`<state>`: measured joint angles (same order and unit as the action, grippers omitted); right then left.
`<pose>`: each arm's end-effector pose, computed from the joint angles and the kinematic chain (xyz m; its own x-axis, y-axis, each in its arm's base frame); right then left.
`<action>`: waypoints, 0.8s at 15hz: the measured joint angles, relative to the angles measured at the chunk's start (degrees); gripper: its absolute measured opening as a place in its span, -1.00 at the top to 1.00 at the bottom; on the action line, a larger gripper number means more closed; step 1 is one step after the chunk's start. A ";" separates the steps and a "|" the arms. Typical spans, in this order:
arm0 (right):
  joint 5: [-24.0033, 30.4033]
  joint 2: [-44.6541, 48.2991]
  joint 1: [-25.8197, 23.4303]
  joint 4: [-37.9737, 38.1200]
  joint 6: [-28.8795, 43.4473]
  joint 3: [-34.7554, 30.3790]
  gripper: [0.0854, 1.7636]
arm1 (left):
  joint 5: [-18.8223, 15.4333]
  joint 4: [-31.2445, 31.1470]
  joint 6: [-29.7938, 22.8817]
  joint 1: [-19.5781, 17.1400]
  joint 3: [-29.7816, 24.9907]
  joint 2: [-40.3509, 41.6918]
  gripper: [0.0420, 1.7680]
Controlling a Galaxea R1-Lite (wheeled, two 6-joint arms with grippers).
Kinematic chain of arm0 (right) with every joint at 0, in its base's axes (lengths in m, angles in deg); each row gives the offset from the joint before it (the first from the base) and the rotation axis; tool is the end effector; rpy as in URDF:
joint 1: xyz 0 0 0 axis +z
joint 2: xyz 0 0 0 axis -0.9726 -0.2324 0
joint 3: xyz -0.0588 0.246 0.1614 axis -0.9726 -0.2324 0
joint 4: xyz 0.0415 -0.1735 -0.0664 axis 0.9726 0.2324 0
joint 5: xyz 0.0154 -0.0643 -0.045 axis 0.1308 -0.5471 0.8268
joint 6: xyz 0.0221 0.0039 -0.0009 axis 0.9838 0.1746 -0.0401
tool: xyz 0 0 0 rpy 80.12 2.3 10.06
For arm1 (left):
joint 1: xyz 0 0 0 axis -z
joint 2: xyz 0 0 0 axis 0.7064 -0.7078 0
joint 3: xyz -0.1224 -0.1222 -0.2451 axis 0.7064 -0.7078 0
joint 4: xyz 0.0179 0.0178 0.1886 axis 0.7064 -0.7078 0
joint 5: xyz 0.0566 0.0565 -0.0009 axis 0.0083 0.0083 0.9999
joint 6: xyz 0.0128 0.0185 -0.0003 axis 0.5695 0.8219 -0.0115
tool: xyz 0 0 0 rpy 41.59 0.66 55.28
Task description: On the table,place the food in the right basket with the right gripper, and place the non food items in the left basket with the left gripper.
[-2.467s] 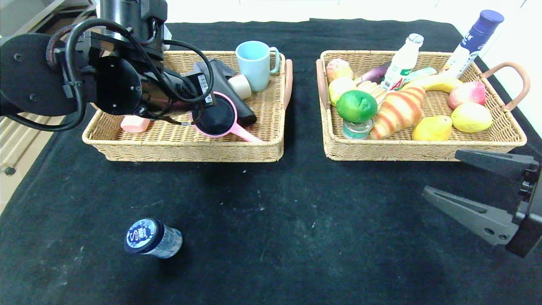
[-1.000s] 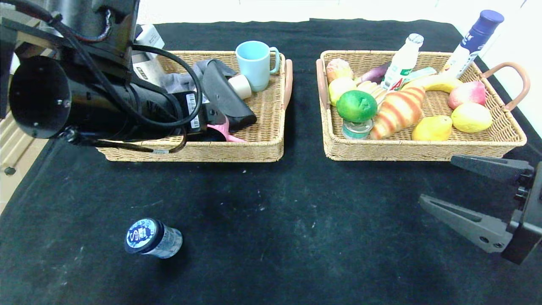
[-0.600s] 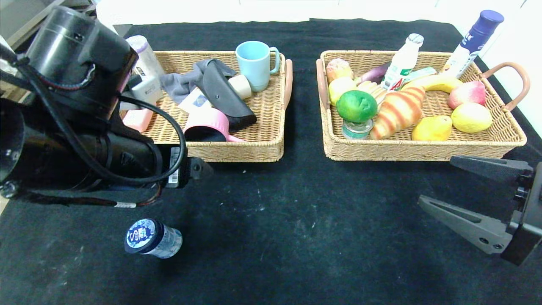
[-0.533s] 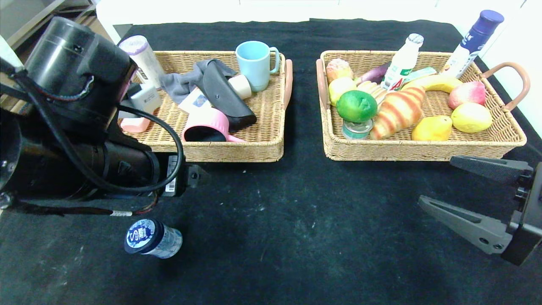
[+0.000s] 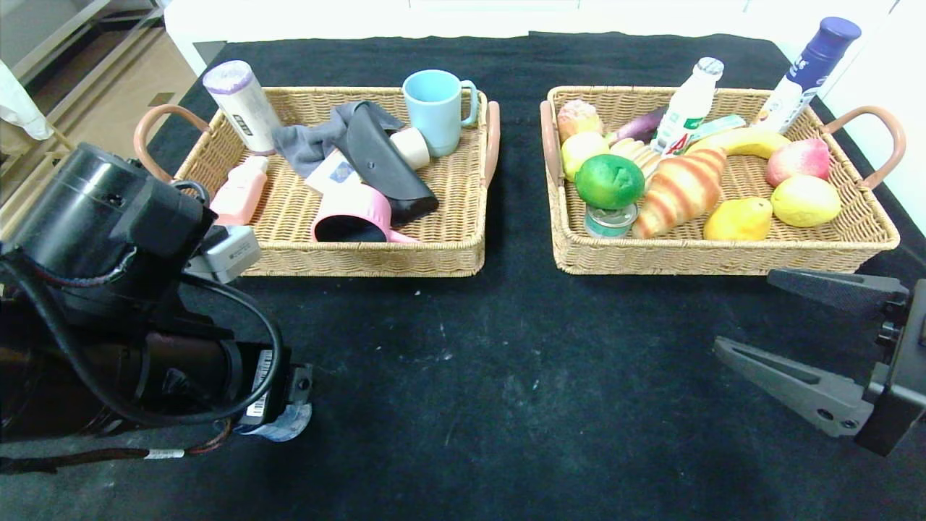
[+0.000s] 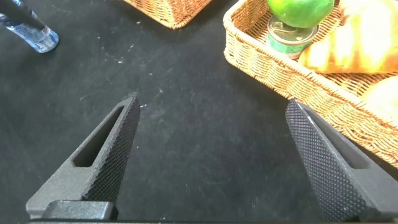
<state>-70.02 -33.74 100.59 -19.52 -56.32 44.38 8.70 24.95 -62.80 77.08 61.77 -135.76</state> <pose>0.1511 0.0742 0.2352 0.7647 0.6408 -0.0682 -0.6423 0.7495 -0.1604 0.1788 -0.1037 0.2468 0.6911 -0.0490 -0.7211 0.0671 0.9977 -0.0035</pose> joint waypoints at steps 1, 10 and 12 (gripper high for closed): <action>0.00 0.00 0.02 -0.02 0.00 0.00 -0.94 | 0.00 0.04 0.00 -0.16 -0.96 0.21 -0.93; -0.17 -0.37 0.66 -0.17 -0.09 -0.34 -0.94 | -5.55 4.55 0.34 -4.55 -6.29 -0.13 -0.94; -0.17 -0.28 0.83 -0.27 -0.11 -0.37 -0.94 | -6.38 4.55 0.61 -6.25 -7.34 -0.16 -0.94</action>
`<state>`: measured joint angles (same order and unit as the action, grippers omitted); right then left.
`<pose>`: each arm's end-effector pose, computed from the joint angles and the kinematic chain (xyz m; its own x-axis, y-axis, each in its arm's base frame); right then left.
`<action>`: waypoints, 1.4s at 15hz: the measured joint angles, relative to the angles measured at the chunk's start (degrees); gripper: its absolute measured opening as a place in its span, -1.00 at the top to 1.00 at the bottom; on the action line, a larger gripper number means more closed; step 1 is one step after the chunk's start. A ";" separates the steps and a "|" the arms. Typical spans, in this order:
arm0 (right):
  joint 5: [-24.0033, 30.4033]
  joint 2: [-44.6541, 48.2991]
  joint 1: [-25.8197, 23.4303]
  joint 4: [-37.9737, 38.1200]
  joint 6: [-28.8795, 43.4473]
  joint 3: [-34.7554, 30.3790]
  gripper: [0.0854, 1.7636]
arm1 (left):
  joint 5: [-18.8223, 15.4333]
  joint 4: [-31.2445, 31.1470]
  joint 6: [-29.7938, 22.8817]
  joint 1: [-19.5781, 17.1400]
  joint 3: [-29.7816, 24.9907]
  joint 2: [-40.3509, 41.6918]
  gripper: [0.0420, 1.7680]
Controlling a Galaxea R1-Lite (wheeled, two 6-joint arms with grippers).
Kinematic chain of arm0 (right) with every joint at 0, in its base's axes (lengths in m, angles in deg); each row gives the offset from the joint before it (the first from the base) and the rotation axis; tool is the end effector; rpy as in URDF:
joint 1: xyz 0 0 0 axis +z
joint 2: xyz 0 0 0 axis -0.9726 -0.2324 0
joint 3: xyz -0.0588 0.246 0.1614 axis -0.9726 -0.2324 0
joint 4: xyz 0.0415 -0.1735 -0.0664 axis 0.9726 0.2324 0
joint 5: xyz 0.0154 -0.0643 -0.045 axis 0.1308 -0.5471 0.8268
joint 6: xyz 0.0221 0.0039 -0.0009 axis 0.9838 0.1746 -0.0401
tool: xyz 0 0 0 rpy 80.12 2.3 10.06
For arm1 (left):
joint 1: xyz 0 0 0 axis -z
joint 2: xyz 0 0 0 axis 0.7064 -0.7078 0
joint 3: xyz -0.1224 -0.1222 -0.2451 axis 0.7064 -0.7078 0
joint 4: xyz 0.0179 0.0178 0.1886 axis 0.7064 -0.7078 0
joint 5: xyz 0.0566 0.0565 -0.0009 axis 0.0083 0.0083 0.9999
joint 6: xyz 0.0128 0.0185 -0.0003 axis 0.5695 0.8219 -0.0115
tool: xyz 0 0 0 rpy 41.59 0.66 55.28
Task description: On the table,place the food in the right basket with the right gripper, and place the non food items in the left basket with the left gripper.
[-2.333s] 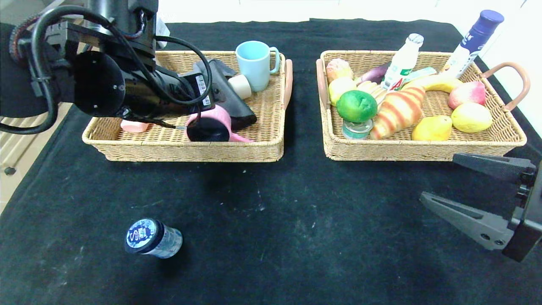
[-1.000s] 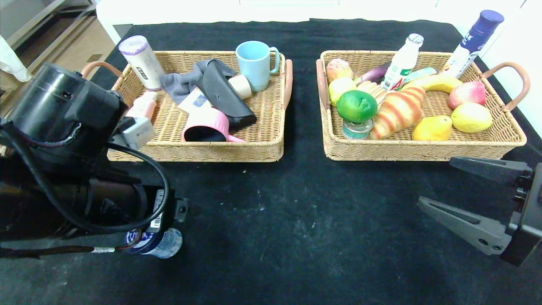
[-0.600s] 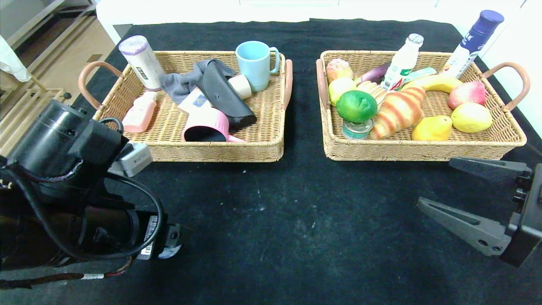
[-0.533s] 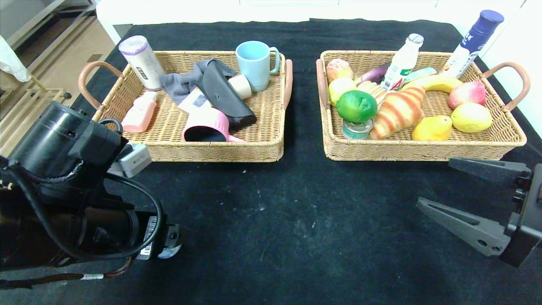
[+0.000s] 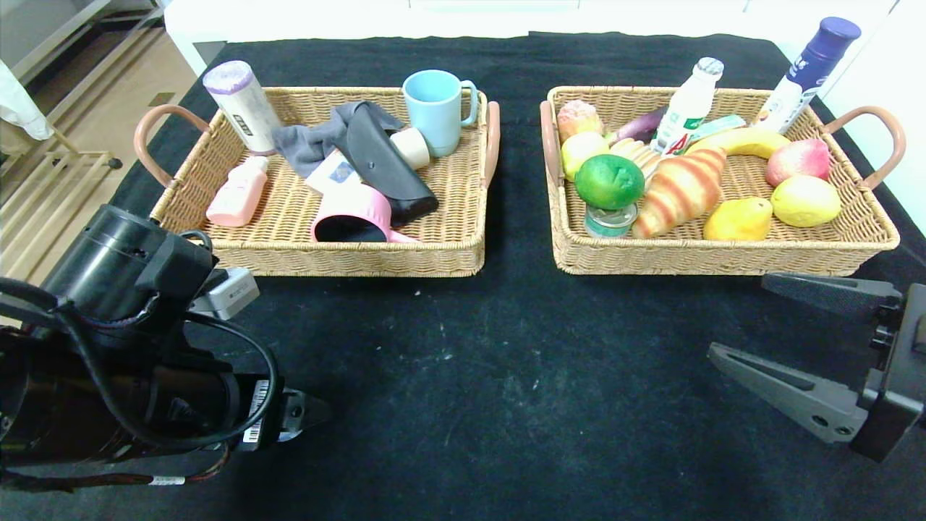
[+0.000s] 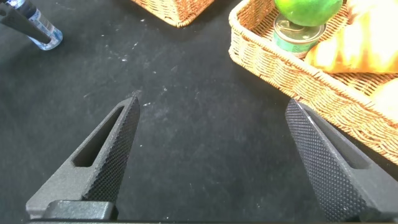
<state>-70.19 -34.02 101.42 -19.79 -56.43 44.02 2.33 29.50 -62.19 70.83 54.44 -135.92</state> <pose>0.1509 0.0767 0.2330 0.7568 0.6494 -0.0745 -0.6518 0.7412 -0.1606 0.1873 -0.0855 0.2183 0.6283 -0.0612 -0.7756 0.0335 0.9981 -0.0516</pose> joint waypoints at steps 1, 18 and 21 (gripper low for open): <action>-0.02 0.00 0.13 0.05 -0.02 -0.09 -0.94 | -0.85 -0.02 0.20 -0.80 -0.22 -0.05 -0.94; -0.21 -0.04 0.79 0.10 -0.71 -0.52 -0.94 | -1.17 3.04 0.61 -1.50 -1.79 -2.84 -0.31; -0.18 -0.06 0.79 0.07 -0.71 -0.52 -0.94 | -1.10 3.10 0.55 -1.52 -1.79 -3.00 -0.01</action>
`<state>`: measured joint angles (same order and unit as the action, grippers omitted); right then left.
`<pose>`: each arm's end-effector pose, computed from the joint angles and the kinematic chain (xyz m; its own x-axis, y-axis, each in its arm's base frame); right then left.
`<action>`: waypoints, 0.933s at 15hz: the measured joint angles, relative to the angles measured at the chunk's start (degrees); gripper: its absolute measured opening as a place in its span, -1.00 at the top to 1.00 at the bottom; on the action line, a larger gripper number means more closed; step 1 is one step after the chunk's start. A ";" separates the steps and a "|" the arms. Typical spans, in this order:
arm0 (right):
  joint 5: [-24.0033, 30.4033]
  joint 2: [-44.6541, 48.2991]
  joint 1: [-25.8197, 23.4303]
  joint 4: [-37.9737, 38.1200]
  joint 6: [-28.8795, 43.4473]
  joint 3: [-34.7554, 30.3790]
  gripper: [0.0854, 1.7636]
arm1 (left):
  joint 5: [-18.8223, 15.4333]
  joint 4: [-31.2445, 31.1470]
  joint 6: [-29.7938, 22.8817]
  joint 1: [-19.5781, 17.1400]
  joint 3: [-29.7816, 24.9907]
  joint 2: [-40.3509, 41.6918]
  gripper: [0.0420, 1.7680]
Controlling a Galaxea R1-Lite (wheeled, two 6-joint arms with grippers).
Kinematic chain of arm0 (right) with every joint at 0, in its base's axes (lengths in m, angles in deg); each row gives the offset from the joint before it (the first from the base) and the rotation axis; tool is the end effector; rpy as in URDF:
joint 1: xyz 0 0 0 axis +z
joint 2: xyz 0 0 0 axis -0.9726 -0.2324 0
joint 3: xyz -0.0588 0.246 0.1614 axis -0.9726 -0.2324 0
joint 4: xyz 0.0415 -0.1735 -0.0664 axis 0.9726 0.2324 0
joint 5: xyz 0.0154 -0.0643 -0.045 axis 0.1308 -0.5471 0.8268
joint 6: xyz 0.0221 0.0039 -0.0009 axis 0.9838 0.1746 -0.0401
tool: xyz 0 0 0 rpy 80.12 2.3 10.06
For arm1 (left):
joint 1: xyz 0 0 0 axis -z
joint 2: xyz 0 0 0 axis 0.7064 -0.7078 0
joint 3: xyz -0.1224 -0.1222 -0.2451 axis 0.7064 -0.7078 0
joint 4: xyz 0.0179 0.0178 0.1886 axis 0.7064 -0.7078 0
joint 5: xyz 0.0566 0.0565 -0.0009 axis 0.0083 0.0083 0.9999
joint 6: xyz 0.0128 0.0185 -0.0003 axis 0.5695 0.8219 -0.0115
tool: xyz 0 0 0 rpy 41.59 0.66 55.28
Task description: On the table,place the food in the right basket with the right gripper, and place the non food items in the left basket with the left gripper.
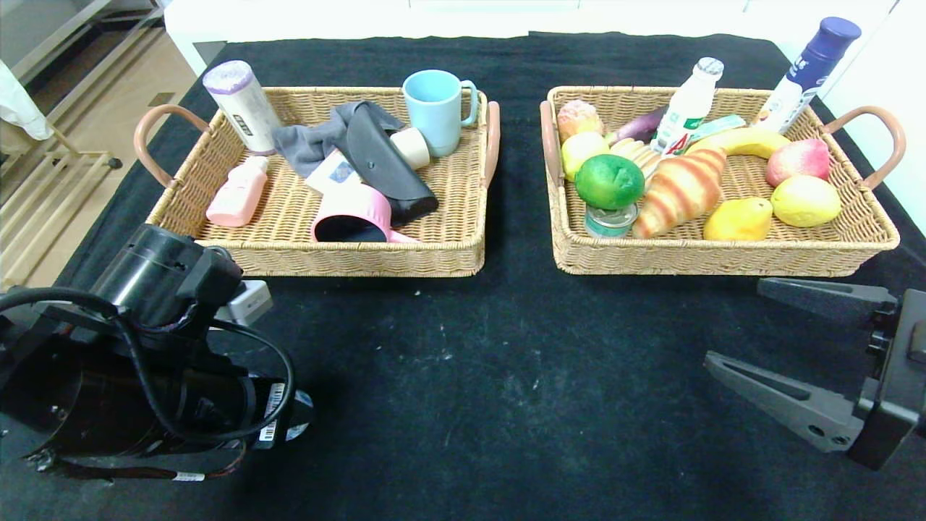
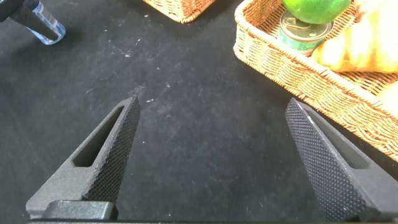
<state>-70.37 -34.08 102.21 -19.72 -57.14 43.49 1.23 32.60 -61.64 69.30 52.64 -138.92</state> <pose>0.1497 0.0786 0.2300 0.7490 0.6570 -0.0856 -0.6607 0.7312 -0.1698 0.2010 -0.0861 0.2026 0.6029 -0.0528 -0.7961 0.0241 0.9986 -0.0480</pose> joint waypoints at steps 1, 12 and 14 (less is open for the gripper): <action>-0.04 0.00 0.00 0.00 0.00 0.00 -0.94 | -0.07 -0.02 -0.07 0.00 0.02 0.00 0.00; 0.00 0.00 0.00 0.00 0.00 0.02 -0.94 | -0.02 -0.02 0.09 0.30 -0.11 -0.34 0.01; 0.00 0.09 0.00 0.02 0.00 0.02 -0.94 | -0.24 -0.15 0.26 0.34 -0.22 0.38 0.01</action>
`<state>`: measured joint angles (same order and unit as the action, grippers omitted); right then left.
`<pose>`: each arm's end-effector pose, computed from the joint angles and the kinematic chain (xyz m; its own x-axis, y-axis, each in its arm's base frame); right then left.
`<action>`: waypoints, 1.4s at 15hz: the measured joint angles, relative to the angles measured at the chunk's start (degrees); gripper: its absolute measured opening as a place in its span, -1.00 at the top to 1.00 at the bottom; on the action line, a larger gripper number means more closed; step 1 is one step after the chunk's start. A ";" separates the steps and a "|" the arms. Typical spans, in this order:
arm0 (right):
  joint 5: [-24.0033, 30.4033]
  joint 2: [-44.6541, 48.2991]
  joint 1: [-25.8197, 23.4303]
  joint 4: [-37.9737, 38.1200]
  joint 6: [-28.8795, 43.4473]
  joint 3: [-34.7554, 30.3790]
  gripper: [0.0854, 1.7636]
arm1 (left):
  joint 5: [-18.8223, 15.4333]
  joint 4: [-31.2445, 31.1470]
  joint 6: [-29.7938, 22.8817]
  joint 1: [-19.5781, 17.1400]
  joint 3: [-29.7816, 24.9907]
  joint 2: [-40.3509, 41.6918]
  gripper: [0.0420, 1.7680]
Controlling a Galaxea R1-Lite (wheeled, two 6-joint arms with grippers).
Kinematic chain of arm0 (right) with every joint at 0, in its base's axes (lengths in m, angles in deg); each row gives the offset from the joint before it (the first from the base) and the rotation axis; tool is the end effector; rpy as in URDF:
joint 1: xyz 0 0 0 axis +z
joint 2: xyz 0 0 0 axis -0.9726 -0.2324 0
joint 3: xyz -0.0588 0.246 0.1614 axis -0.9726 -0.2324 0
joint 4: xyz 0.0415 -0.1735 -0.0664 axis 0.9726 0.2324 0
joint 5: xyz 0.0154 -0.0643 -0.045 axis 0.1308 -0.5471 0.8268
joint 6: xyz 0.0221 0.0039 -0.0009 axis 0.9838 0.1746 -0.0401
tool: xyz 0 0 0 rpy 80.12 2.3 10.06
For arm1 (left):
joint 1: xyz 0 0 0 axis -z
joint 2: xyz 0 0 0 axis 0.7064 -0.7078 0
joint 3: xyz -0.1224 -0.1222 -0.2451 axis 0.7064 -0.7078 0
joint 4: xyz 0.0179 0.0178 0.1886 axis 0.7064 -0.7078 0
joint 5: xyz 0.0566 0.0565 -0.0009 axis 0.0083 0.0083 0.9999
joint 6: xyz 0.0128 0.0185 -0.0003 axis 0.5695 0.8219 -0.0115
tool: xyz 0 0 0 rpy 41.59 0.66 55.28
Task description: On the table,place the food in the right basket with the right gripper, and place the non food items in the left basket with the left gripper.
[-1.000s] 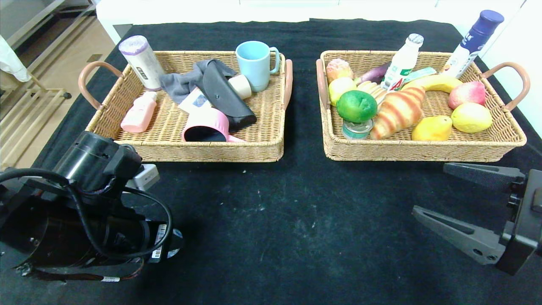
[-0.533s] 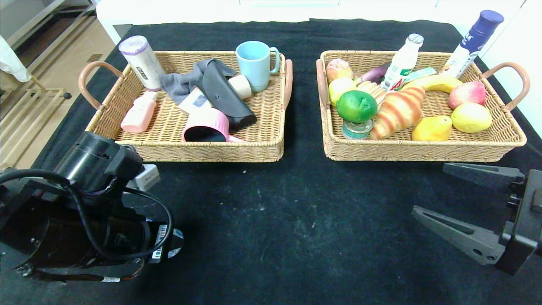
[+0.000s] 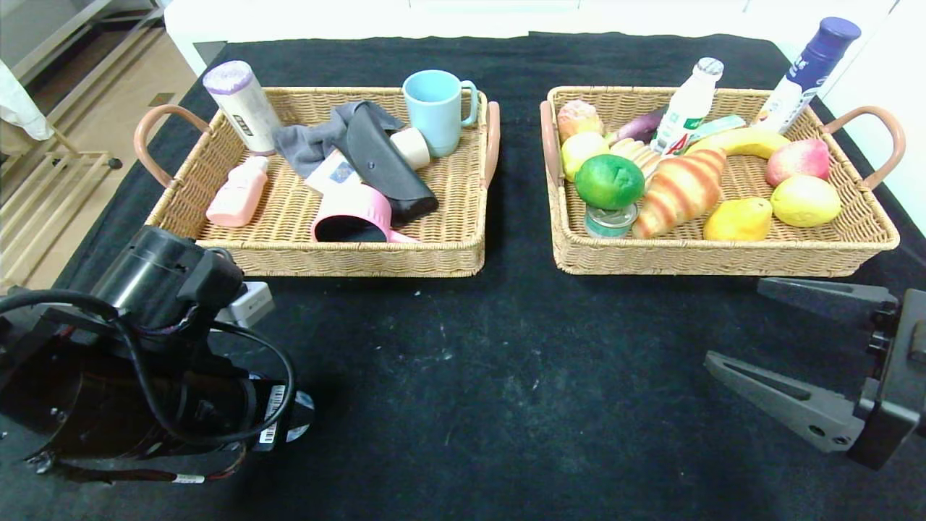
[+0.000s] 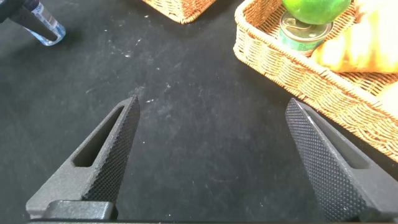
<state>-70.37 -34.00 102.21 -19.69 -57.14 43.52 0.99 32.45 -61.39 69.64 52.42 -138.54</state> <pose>0.1495 0.0785 0.2304 0.7491 0.6570 -0.0842 -0.6605 0.7313 -0.1702 0.1987 -0.0866 0.2029 0.6014 -0.0604 -0.7967 0.0359 0.9982 -0.0486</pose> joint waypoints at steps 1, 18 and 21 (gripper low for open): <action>0.02 0.13 0.00 0.00 0.00 0.00 -0.94 | -0.06 0.01 0.11 0.05 0.02 0.67 0.02; -0.09 2.07 -0.85 0.01 0.35 1.18 -0.94 | 7.98 0.00 0.85 20.29 20.29 -7.44 0.02; 0.02 2.79 -0.88 0.04 0.33 1.19 -0.94 | 8.35 -1.32 1.46 22.65 26.44 -11.82 0.02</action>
<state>-70.35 -31.21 101.33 -19.65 -56.81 44.71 9.34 31.14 -59.93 92.29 78.87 -150.36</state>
